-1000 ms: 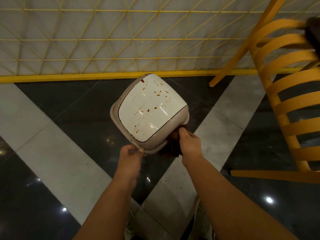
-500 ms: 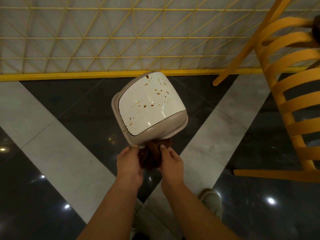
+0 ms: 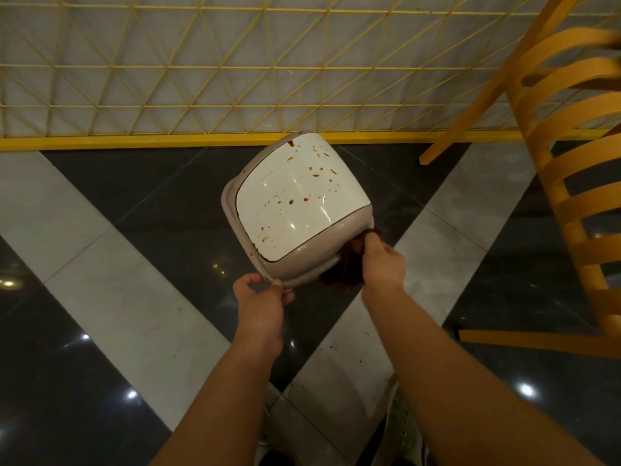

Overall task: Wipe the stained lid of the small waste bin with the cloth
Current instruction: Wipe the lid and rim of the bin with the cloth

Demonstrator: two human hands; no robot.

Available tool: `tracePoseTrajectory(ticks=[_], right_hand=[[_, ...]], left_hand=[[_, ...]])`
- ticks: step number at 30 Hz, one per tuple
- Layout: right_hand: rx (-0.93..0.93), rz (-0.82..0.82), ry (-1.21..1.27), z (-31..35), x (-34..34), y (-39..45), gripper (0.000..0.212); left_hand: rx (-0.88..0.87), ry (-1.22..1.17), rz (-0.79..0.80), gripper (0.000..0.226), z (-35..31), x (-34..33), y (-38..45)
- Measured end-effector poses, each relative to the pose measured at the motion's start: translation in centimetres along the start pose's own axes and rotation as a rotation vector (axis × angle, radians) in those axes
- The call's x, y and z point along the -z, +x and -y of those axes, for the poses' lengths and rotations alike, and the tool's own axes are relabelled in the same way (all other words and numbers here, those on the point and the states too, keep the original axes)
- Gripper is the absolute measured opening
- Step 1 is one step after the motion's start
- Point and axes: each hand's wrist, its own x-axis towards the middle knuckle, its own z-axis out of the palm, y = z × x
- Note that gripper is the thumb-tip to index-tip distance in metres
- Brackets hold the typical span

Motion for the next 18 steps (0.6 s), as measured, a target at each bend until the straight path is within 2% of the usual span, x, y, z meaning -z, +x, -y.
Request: tracePoseTrajectory(ticks=[4,7,10,18], right_hand=[[-0.009,-0.004,0.020,-0.1,-0.2,0.5,0.010],[-0.008,0.102,-0.031,-3.5,-0.9,-0.9,0.027],[-0.036,0.171,-0.017,-5.0,-1.6,-2.1,0.028],[0.018,0.082,-0.109,0.5,0.2,1.1,0.014]], left_hand=[[0.036,-0.025,-0.013,0.038,-0.2,-0.2,-0.1],[0.050,-0.052,-0.012,0.041,-0.3,-0.4,-0.3],[0.017,-0.041,-0.008,0.037,-0.2,-0.4,-0.3],[0.023,0.036,0.031,0.037,-0.6,-0.2,-0.1]])
